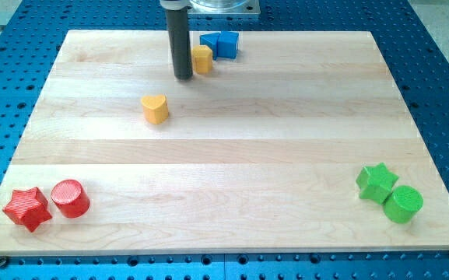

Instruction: Slightly push the heart upwards

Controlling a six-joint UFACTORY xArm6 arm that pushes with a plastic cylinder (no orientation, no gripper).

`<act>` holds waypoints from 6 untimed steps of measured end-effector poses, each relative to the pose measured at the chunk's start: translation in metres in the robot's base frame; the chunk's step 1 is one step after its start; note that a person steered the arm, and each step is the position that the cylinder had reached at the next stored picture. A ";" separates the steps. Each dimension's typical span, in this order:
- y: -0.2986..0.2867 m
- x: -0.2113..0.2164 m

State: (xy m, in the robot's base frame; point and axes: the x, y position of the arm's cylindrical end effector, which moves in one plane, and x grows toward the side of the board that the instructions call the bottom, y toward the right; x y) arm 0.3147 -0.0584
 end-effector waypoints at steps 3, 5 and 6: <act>-0.078 0.175; 0.017 0.061; -0.052 0.113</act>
